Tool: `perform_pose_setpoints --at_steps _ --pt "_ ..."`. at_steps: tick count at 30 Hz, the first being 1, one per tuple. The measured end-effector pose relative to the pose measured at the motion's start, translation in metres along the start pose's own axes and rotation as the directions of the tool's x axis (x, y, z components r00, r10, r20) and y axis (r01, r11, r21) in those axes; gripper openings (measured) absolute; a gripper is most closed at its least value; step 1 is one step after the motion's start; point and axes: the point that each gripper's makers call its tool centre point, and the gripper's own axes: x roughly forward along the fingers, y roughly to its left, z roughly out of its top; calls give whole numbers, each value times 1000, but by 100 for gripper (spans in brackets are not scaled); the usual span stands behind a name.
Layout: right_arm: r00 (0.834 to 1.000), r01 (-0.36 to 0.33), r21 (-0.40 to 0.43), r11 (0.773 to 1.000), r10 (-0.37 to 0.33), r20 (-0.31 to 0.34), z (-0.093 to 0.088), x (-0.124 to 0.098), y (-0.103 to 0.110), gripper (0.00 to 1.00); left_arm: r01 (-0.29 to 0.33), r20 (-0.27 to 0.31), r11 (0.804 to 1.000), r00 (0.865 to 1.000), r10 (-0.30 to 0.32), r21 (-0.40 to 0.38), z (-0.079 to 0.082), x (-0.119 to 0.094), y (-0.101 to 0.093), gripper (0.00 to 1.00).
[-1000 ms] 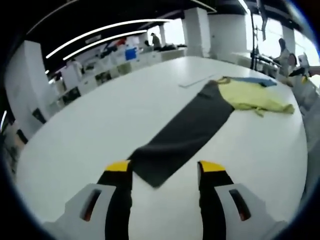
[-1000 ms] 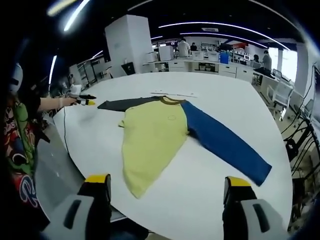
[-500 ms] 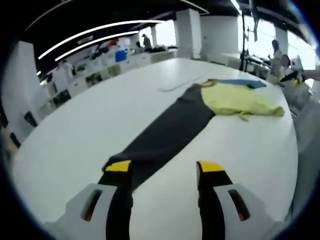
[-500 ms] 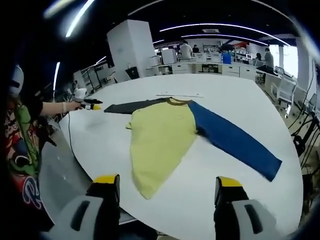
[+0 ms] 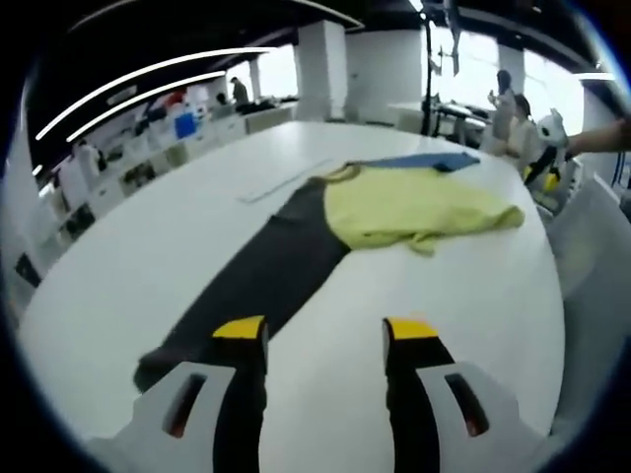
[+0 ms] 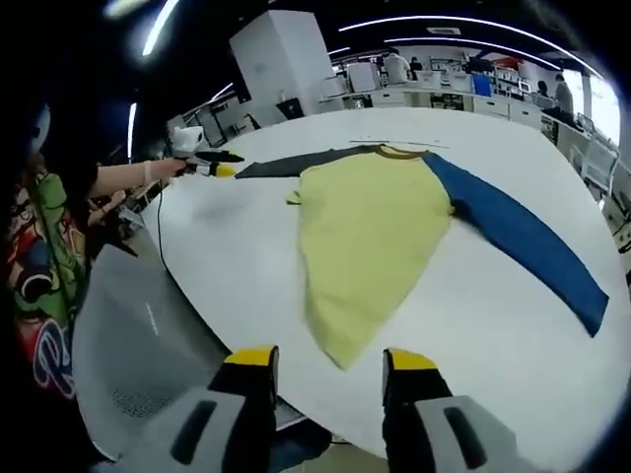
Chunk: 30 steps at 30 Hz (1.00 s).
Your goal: Fold the garment on the visible template until the final outline fits inside the template.
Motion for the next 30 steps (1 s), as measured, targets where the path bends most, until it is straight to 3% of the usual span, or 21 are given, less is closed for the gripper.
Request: perform_pose_setpoints --at_steps 3,8,13,19,23,30 --pt "999 15 -21 1000 -16 -46 -7 13 -8 24 41 2 999 999 -41 -4 3 13 -23 41" --pt "996 24 -29 999 -27 -87 -14 24 -20 18 79 6 997 997 -79 -5 10 26 -46 40" --pt "993 30 -28 999 -33 -111 -17 29 -18 15 123 4 992 992 -123 0 18 37 -73 39" --pt "988 47 -56 997 -55 -148 -23 37 -24 14 136 25 991 990 -136 -13 23 40 -72 38" --pt "978 52 -151 987 -81 -191 -28 39 -22 13 148 29 988 989 -147 -37 26 49 -79 37" --pt "974 67 -177 982 -103 -204 -30 41 -20 8 168 42 983 985 -165 -80 29 60 -95 34"
